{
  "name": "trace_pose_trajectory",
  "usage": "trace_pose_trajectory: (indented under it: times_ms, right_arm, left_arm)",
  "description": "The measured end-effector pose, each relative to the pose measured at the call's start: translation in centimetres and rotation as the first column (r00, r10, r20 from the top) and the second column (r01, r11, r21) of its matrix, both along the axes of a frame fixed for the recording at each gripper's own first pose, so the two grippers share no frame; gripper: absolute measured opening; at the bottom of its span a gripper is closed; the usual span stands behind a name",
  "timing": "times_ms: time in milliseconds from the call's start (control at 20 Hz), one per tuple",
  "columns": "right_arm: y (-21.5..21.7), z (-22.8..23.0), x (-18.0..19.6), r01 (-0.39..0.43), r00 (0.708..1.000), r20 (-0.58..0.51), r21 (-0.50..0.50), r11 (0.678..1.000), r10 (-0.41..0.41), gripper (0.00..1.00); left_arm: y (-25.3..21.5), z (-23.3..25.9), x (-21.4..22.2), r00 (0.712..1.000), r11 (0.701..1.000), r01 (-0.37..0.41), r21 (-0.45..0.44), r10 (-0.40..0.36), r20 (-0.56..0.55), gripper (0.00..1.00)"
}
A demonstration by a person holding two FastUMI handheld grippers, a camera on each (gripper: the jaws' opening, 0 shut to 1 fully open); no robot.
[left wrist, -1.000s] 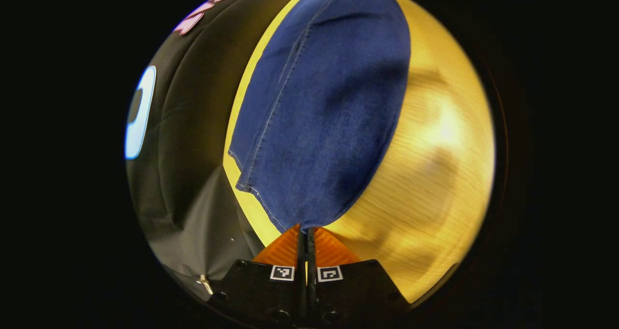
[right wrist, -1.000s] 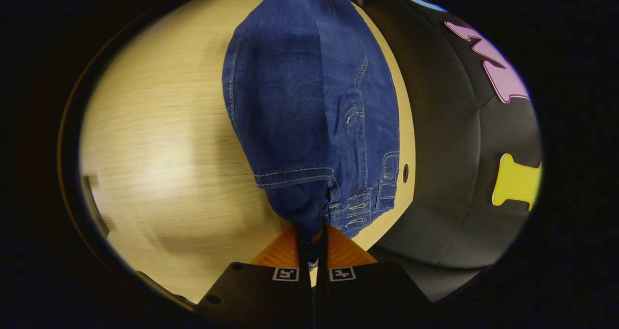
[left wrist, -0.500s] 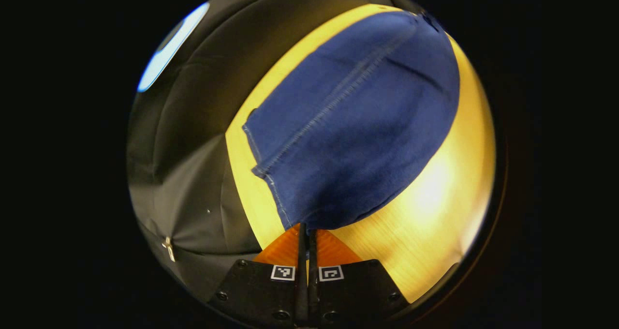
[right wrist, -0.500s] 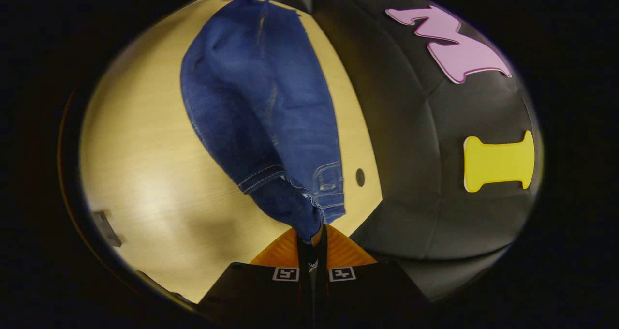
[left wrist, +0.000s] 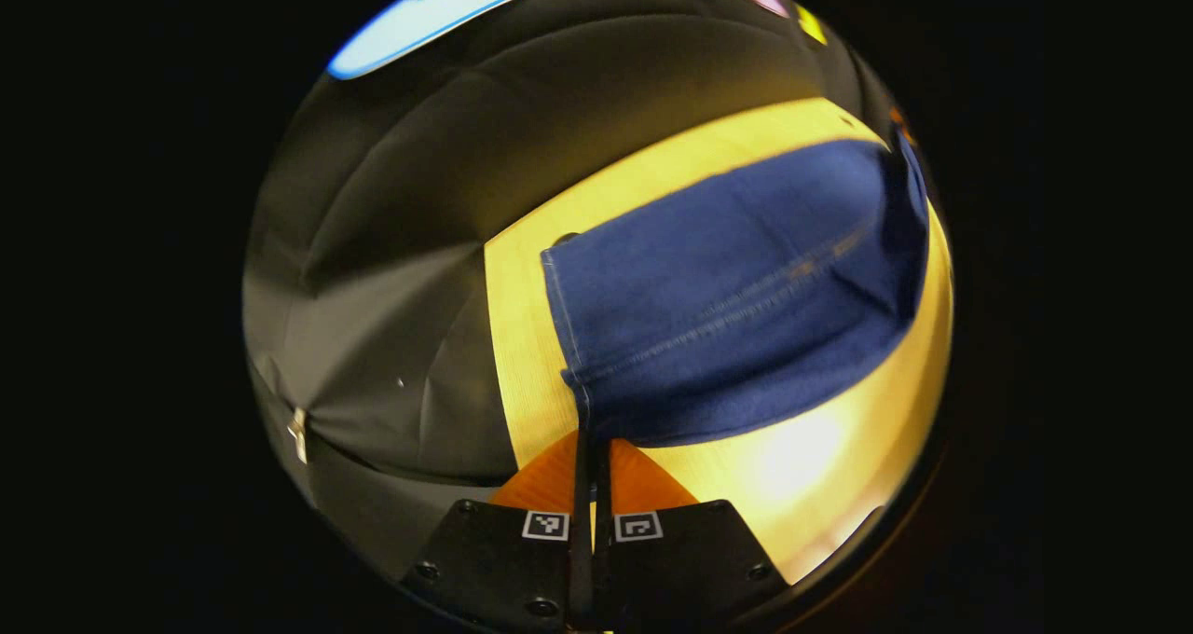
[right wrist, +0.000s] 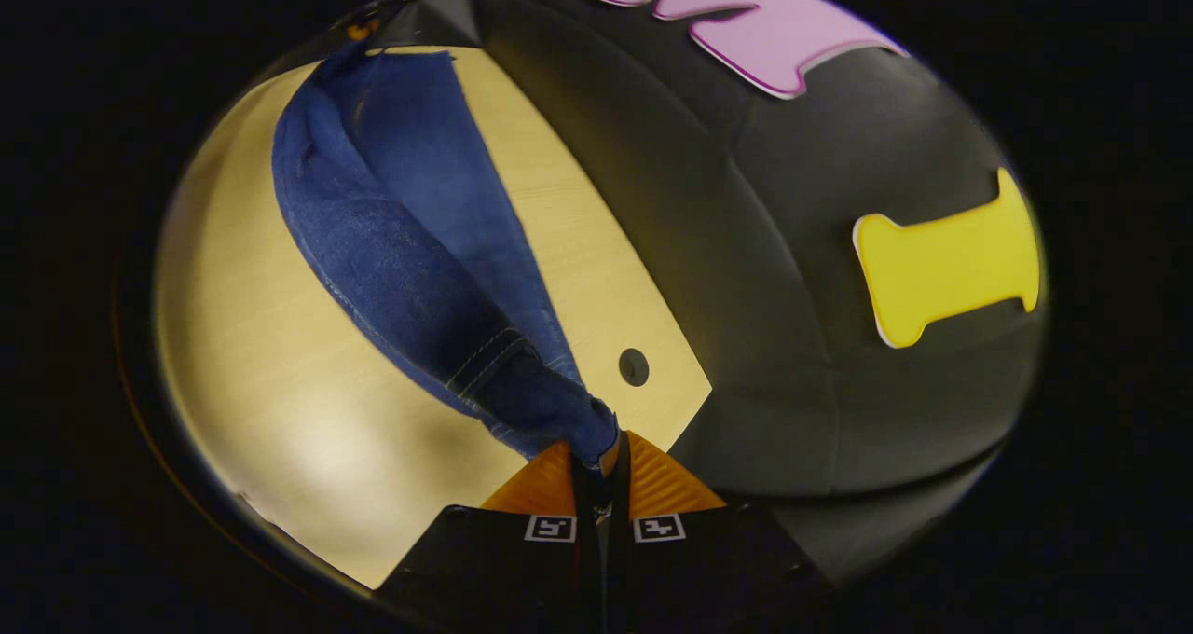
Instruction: Grasp the waist and the cuffs of the jeans and fold them to make the two legs overlap; first hold the waist and fold one-third of the jeans toward the cuffs, then hold the cuffs and fold the remaining one-third in the same direction to finish folding.
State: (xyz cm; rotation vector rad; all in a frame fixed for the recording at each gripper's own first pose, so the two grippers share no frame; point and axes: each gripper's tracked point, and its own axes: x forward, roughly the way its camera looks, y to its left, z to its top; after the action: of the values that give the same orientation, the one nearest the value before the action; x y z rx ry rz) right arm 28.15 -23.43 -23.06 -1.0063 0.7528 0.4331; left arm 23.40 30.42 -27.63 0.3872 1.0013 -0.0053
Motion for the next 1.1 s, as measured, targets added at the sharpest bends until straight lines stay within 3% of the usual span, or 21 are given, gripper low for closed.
trace_pose_trajectory:
  times_ms: [250,400,650,750,850,950,1050,1100]
  right_arm:
    - [-0.7,-2.2,5.1,0.214,0.976,-0.073,0.132,0.968,-0.206,0.07]
    - [-0.7,-3.8,6.7,0.366,0.928,-0.154,0.211,0.906,-0.339,0.07]
    - [0.5,-1.7,7.3,0.512,0.858,-0.214,0.302,0.804,-0.466,0.07]
    - [0.7,-0.8,7.6,0.570,0.822,-0.232,0.333,0.751,-0.521,0.13]
    - [1.2,0.1,7.7,0.602,0.797,-0.233,0.374,0.706,-0.557,0.29]
    - [1.5,1.3,8.0,0.604,0.790,-0.207,0.429,0.672,-0.578,0.63]
    - [2.3,2.3,7.3,0.590,0.790,-0.200,0.501,0.633,-0.579,0.96]
    - [3.2,2.8,6.6,0.577,0.795,-0.209,0.549,0.605,-0.569,1.00]
  left_arm:
    - [-0.6,2.6,3.3,0.983,0.979,-0.183,-0.088,0.180,-0.040,0.01]
    - [-1.1,6.4,6.2,0.962,0.952,-0.274,-0.137,0.274,-0.016,0.01]
    - [-1.1,12.3,9.8,0.917,0.900,-0.392,-0.191,0.398,-0.004,0.01]
    - [-0.8,13.3,10.5,0.907,0.893,-0.413,-0.178,0.420,0.003,0.02]
    - [-1.5,14.3,10.9,0.893,0.876,-0.436,-0.206,0.450,0.022,0.06]
    - [-3.2,16.3,11.4,0.880,0.858,-0.430,-0.279,0.468,0.082,0.37]
    - [-3.9,18.8,11.8,0.850,0.848,-0.424,-0.316,0.494,0.185,0.68]
    - [-4.0,20.5,11.3,0.828,0.847,-0.416,-0.332,0.504,0.247,0.83]
